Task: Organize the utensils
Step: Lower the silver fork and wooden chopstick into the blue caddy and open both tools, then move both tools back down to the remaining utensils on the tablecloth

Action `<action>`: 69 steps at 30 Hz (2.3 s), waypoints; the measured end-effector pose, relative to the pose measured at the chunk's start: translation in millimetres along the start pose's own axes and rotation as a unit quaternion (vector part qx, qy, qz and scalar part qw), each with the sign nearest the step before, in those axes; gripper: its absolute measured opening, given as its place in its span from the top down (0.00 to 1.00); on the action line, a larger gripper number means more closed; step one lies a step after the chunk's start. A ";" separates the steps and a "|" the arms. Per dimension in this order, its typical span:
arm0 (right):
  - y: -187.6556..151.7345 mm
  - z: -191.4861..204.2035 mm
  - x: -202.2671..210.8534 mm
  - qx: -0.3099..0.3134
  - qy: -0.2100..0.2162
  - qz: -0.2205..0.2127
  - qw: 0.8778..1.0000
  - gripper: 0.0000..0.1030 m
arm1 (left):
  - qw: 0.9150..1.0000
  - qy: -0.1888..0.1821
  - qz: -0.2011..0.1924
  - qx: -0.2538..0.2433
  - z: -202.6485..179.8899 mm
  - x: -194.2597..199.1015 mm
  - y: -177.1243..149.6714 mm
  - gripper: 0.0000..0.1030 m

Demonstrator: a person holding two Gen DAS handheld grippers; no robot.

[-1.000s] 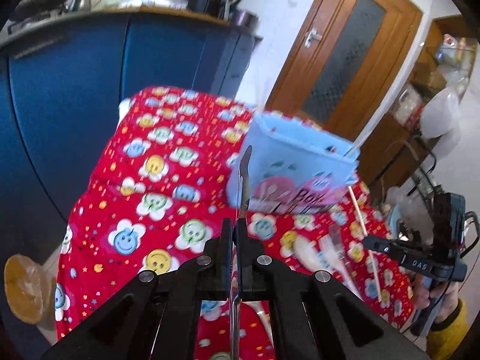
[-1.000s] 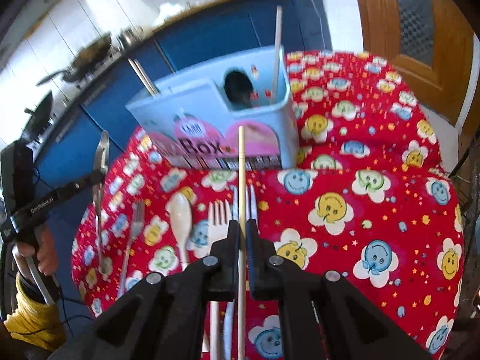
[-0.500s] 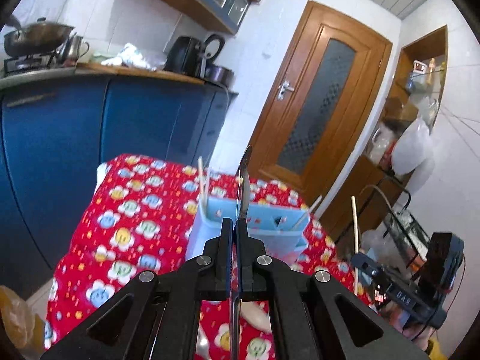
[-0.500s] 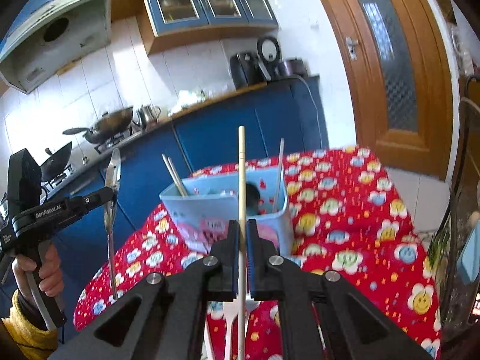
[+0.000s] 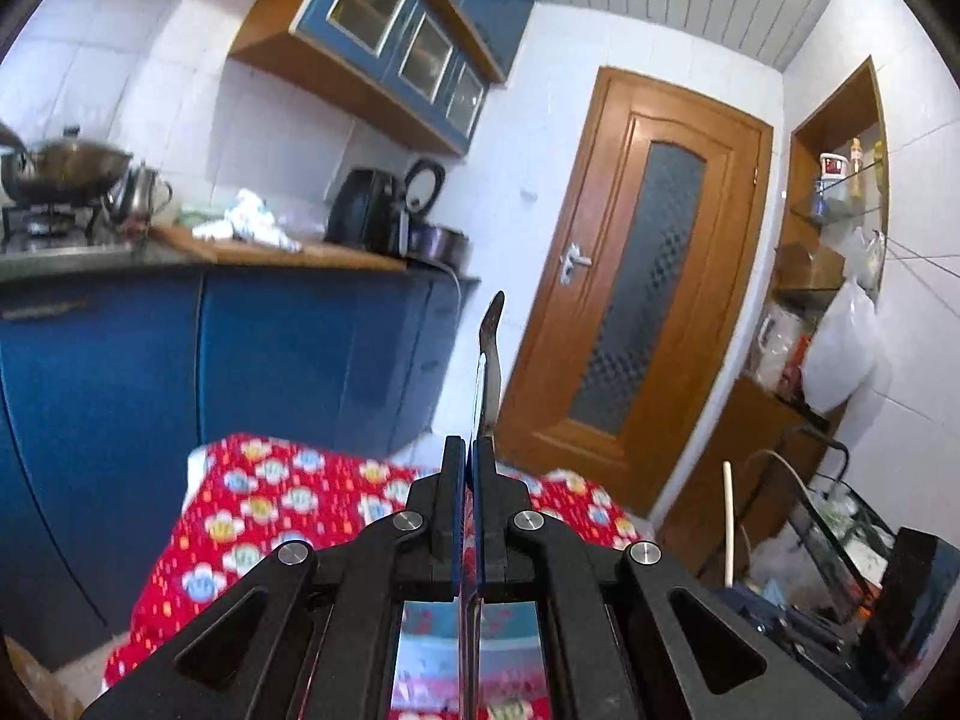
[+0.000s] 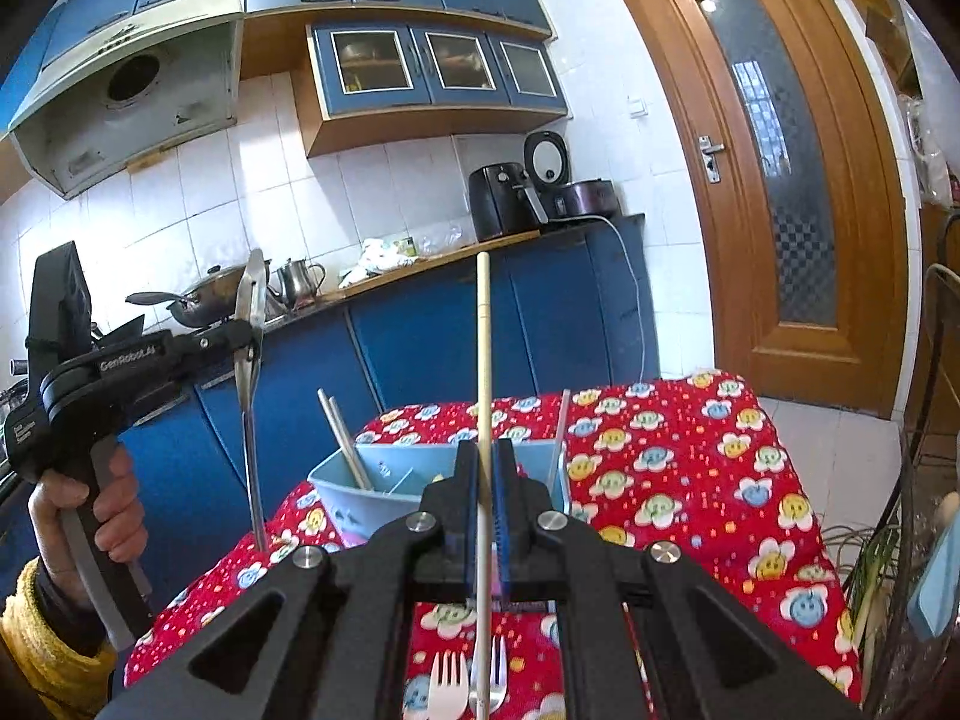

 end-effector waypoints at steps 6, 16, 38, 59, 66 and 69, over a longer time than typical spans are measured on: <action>13.8 -1.3 -19.5 0.008 0.003 -0.017 1.000 0.94 | 0.999 0.027 -0.046 -0.008 -0.3 -18.0 13.5 0.98; 39.2 -1.1 -58.9 0.033 0.013 -0.071 0.997 0.94 | 0.995 0.061 -0.076 0.005 18.1 -45.3 11.6 0.98; -8.1 -9.0 -112.7 0.061 -0.006 0.021 0.998 0.90 | 0.997 0.069 -0.009 -0.019 28.6 -64.9 -56.5 0.95; -6.7 25.2 -42.8 0.026 -0.035 0.025 0.999 0.68 | 0.997 0.023 0.069 -0.038 27.5 -14.6 -66.3 0.62; -10.9 39.5 -15.2 0.026 -0.038 0.039 0.998 0.67 | 0.994 0.036 0.097 -0.042 26.7 16.0 -72.1 0.61; -16.9 44.6 -3.2 0.026 -0.040 0.049 0.998 0.68 | 0.992 0.040 0.108 -0.043 25.5 28.3 -77.0 0.61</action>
Point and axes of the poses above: each gripper's, at about its wrist camera, not at the fingertips, and x roughly against the way its jaws point, z to its left, y to its top, the point moved 9 cm from there along -x, roughly the way its jaws point, and after that the axes turned 4 degrees about y, right-handed, at the moved point
